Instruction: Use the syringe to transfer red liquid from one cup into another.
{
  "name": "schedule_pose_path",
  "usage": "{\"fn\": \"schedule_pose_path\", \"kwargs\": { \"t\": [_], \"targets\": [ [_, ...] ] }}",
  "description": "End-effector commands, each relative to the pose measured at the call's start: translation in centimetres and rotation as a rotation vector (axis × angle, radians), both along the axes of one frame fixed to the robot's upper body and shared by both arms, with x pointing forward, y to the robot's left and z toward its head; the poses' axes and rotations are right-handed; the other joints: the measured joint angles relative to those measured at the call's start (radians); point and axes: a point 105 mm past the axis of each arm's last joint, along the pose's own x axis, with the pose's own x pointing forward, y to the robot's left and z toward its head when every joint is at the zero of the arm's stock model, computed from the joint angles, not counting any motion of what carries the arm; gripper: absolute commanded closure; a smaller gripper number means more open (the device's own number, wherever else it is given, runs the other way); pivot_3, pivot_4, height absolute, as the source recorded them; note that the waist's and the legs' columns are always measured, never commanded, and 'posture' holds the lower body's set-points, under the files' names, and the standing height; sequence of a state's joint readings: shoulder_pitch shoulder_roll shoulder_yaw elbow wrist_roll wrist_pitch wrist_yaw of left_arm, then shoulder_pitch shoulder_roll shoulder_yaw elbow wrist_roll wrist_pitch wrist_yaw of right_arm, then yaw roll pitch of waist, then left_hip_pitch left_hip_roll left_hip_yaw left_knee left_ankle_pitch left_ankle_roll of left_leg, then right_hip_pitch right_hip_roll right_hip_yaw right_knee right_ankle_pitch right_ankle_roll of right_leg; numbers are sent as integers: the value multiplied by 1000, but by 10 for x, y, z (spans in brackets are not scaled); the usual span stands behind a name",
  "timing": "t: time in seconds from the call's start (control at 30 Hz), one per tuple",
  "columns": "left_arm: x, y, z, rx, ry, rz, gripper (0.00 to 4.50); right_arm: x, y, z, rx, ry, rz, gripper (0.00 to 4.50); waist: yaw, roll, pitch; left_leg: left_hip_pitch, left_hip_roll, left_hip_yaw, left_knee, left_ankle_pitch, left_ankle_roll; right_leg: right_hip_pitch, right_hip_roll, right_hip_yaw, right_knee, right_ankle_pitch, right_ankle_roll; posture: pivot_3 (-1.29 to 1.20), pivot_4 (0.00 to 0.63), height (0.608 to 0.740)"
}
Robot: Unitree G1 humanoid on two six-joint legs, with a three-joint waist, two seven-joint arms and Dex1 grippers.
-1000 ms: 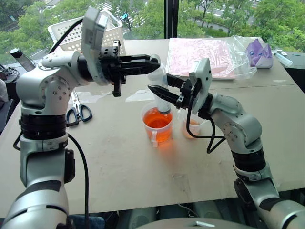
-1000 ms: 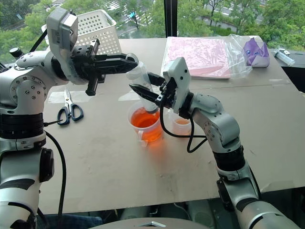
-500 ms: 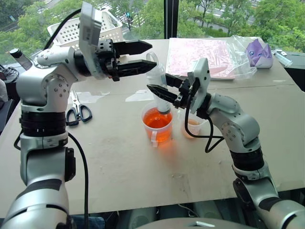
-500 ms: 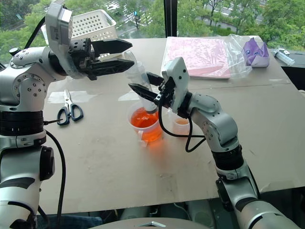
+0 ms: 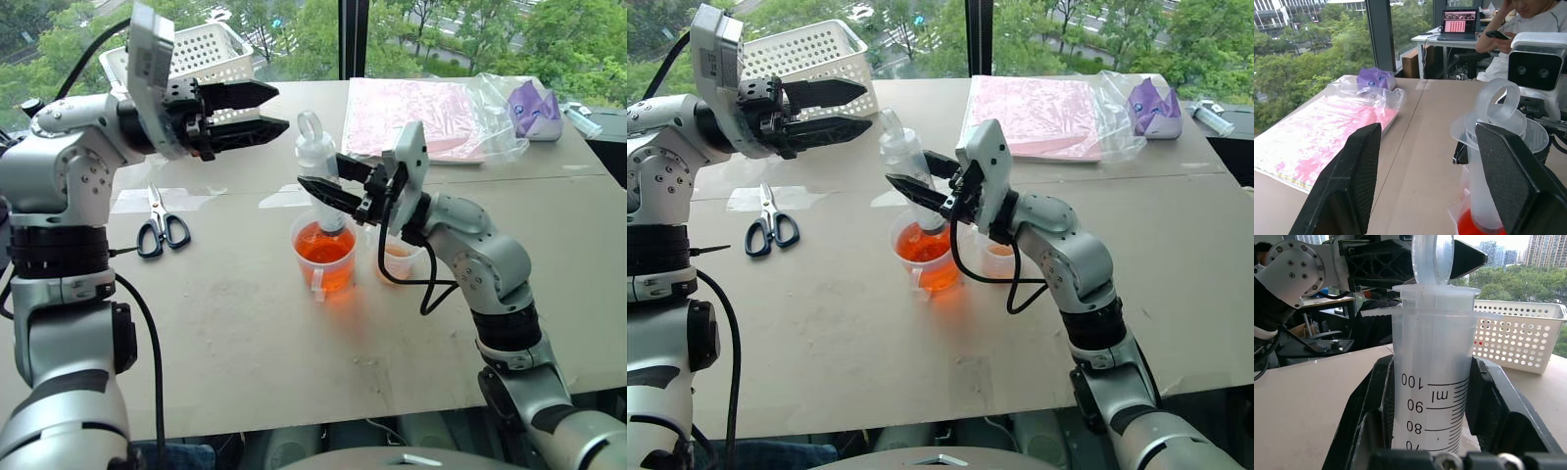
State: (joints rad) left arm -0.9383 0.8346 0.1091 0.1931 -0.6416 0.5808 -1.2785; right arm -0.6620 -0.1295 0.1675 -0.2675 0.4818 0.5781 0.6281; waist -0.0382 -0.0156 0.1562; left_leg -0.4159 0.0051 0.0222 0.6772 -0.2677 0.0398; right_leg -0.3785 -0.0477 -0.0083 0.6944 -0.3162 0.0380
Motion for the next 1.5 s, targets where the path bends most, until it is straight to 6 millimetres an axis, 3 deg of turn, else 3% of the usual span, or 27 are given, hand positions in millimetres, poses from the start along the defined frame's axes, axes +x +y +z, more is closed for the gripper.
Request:
{"fn": "schedule_pose_path", "kwargs": {
  "t": [0.03, 0.2, 0.43, 0.83, 0.97, 1.1, 1.5],
  "targets": [
    [-6, -1, 15, -20, -57, -17, 1462, -10, 0, 16, 40, -68, 25, 2956, 0, 0, 0, 0, 0, 0, 0, 0, 0, 0, 0, 0, 0, 0, 0, 0, 150, 740],
    [-11, -11, 13, -36, -37, -73, 1462, -9, 0, 15, 37, -68, 21, 2956, -2, 0, 0, 0, 0, 0, 0, 0, 0, 0, 0, 0, 0, 0, 0, 0, 150, 740],
    [-17, -8, 8, -18, 5, -109, 1462, -9, 0, 14, 36, -67, 14, 2956, -4, 0, 0, 0, 0, 0, 0, 0, 0, 0, 0, 0, 0, 0, 0, 0, 150, 740],
    [-9, -28, 3, -30, 7, -124, 1462, -10, 3, 12, 22, -71, 28, 2956, -3, 0, 0, 0, 0, 0, 0, 0, 0, 0, 0, 0, 0, 0, 0, 0, 150, 740],
    [-9, -32, 4, -35, 3, -139, 2475, -9, 5, 11, 20, -68, 28, 2956, -3, 0, 0, 0, 0, 0, 0, 0, 0, 0, 0, 0, 0, 0, 0, 0, 150, 740],
    [-12, -37, 2, -29, 5, -164, 4377, -9, 8, 9, 20, -61, 21, 2956, -3, 0, 0, 0, 0, 0, 0, 0, 0, 0, 0, 0, 0, 0, 0, 0, 150, 740],
    [-16, -42, 10, -64, -12, -163, 4450, -8, 10, 5, 29, -40, 10, 2956, -3, 0, 0, 0, 0, 0, 0, 0, 0, 0, 0, 0, 0, 0, 0, 0, 150, 740]
  ]
}}
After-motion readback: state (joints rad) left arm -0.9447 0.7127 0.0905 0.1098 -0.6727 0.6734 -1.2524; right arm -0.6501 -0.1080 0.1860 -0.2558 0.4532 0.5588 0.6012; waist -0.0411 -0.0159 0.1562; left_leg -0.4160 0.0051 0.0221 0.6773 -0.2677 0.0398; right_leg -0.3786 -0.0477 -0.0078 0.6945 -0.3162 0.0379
